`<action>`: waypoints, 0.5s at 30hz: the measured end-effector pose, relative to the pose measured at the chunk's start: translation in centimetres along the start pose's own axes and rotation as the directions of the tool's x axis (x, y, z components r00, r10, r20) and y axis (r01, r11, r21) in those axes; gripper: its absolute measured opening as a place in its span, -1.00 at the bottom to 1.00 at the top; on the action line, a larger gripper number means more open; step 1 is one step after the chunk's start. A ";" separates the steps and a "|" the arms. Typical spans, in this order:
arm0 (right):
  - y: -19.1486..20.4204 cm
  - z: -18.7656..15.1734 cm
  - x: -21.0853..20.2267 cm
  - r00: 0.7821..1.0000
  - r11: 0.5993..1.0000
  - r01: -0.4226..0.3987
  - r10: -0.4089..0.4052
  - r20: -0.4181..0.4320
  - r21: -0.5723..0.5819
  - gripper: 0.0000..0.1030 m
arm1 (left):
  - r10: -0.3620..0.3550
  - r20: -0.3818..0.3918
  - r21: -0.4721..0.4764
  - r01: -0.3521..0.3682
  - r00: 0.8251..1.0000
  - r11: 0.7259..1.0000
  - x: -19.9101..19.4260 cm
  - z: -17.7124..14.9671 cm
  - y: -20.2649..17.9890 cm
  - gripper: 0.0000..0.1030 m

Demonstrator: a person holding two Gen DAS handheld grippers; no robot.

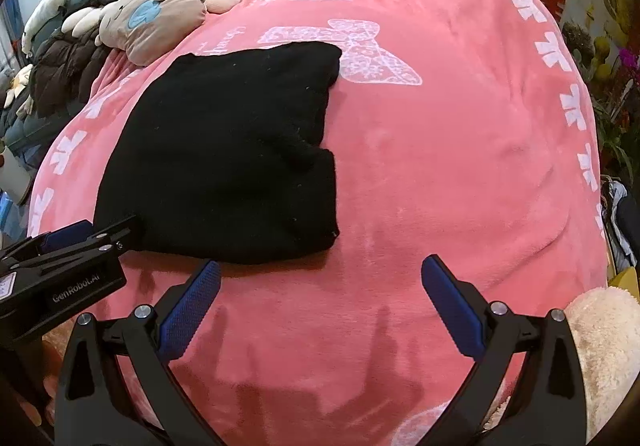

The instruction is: Fold small clothes

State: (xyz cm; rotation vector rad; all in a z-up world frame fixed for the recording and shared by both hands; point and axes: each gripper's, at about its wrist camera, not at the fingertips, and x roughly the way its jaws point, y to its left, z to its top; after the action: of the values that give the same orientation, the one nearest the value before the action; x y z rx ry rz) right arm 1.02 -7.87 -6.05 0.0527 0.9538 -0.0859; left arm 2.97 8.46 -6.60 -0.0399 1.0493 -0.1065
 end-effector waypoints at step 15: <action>0.3 -0.1 0.1 1.000 1.000 0.009 -0.009 -0.002 0.004 0.91 | 0.043 0.007 0.016 -0.043 0.999 0.999 0.0 -0.4 -0.4 0.39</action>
State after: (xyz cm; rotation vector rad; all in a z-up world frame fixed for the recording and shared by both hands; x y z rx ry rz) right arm 1.04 -7.61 -6.19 0.0525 0.9564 -0.0961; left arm 2.60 8.04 -6.76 -0.0034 1.0417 -0.0755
